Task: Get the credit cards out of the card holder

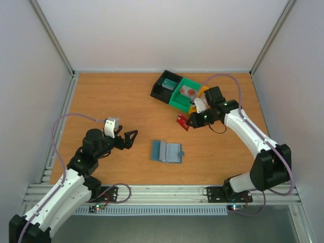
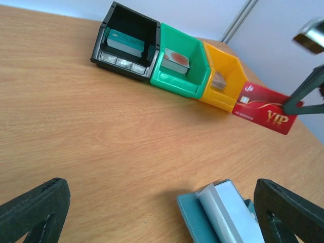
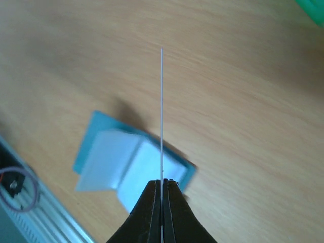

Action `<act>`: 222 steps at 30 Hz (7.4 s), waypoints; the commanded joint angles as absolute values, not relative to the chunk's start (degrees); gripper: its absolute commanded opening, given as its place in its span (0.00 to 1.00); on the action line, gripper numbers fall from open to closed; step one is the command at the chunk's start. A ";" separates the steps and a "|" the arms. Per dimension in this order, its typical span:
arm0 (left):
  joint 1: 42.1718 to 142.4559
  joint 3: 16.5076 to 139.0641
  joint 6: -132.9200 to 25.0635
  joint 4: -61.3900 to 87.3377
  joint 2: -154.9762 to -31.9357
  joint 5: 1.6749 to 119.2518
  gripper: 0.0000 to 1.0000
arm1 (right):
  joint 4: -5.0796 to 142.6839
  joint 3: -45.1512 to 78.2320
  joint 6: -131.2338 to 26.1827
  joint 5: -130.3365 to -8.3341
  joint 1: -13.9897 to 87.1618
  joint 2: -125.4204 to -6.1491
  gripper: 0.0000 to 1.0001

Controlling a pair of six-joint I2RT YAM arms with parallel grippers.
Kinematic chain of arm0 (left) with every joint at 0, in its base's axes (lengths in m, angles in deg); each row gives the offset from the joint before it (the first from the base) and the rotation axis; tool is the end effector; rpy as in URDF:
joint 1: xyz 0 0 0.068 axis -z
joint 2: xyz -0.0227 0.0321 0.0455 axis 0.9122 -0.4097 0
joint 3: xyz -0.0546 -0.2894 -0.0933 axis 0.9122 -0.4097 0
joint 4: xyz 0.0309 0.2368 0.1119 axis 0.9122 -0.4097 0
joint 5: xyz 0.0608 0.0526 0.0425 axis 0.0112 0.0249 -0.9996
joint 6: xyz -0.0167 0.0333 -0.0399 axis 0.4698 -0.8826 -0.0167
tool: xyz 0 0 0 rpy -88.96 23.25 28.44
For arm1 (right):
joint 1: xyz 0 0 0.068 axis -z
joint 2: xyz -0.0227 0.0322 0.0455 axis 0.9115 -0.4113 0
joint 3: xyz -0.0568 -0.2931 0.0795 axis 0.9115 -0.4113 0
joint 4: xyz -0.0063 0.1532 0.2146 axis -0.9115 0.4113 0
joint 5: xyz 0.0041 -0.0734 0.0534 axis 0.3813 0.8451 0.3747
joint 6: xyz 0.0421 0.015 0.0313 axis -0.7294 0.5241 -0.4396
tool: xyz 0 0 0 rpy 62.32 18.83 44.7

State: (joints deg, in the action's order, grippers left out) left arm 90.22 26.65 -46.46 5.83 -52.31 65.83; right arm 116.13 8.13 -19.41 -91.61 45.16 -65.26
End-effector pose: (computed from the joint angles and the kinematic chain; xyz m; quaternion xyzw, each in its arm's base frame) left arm 0.1145 -0.0614 0.2505 0.1070 0.8005 -0.3047 0.5049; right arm 0.2521 0.1140 0.3194 -0.4309 0.8332 0.2377 0.2520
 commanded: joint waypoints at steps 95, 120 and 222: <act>101.73 39.10 -30.51 13.54 -102.07 90.79 0.99 | 102.36 -7.50 -44.57 -81.57 28.46 -80.63 0.41; 104.06 35.65 -50.13 24.84 -79.38 97.41 0.00 | 101.09 -9.30 -32.56 -94.76 38.17 -47.11 0.71; 101.96 34.09 -46.80 32.58 -58.64 84.97 0.99 | 113.15 21.71 -32.37 -56.84 13.65 -57.88 0.01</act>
State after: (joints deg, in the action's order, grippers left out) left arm 101.85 34.28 -47.95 31.43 -59.57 89.72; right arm 107.43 13.90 -25.02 -73.64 15.17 -51.31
